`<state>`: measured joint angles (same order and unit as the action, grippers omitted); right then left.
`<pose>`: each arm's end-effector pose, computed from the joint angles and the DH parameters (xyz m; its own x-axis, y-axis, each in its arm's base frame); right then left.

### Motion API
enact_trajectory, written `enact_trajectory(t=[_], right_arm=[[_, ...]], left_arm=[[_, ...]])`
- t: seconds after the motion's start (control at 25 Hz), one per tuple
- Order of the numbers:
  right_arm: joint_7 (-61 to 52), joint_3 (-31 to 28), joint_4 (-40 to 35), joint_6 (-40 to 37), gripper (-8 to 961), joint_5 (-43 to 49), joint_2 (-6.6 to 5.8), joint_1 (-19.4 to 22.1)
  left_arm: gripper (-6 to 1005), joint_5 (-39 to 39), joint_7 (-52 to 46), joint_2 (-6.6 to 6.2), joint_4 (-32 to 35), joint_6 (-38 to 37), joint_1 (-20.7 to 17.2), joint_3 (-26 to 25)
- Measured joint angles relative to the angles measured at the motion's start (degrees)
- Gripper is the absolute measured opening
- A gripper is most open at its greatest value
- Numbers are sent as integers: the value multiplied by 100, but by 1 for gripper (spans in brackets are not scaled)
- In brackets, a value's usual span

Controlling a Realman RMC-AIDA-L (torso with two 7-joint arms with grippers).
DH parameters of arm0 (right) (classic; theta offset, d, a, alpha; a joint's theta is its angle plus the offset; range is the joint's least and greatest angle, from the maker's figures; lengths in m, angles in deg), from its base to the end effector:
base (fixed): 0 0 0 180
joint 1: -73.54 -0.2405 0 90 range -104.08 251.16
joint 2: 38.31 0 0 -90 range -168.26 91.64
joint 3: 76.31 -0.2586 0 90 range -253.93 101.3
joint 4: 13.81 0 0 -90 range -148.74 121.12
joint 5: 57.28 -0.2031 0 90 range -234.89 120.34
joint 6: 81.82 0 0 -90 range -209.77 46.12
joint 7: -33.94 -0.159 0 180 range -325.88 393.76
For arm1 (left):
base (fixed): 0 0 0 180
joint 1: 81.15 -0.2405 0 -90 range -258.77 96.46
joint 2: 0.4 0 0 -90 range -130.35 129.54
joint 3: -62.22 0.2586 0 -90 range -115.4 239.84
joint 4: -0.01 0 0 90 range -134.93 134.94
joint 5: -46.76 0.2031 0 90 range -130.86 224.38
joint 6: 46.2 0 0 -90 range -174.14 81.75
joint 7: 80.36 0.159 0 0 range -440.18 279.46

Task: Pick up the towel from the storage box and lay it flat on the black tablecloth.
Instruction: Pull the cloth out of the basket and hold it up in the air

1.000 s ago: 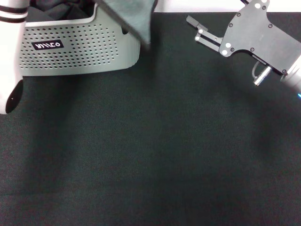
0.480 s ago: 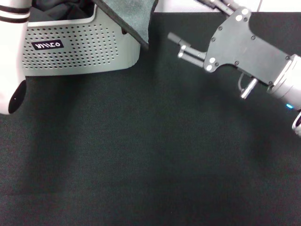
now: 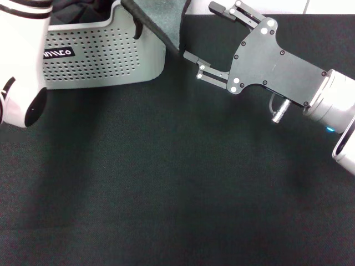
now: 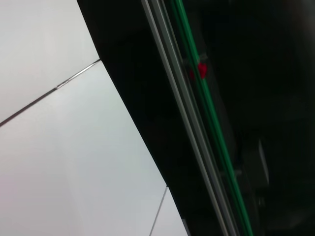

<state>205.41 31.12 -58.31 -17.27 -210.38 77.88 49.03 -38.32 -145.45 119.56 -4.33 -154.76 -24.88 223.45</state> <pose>0.1338 0.3349 -0.0508 0.6320 0.6306 -0.4504 0.1020 -0.6439 -0.7583 -0.0925 0.3953 0.0757 -0.2818 -0.1842 0.9416 0.4153 -0.9081 -0.0534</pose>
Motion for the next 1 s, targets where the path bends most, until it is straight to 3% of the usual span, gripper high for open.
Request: enact_trajectory(t=[0.4,1.0], right_arm=[[0,65,-31,-4,690,-15,0,-1],[0,42,-43,-121,666,-291,0,57]], left_arm=[[6,49,187,5,47,-3,199,5],[7,63,234,14,187,-16,199,14]])
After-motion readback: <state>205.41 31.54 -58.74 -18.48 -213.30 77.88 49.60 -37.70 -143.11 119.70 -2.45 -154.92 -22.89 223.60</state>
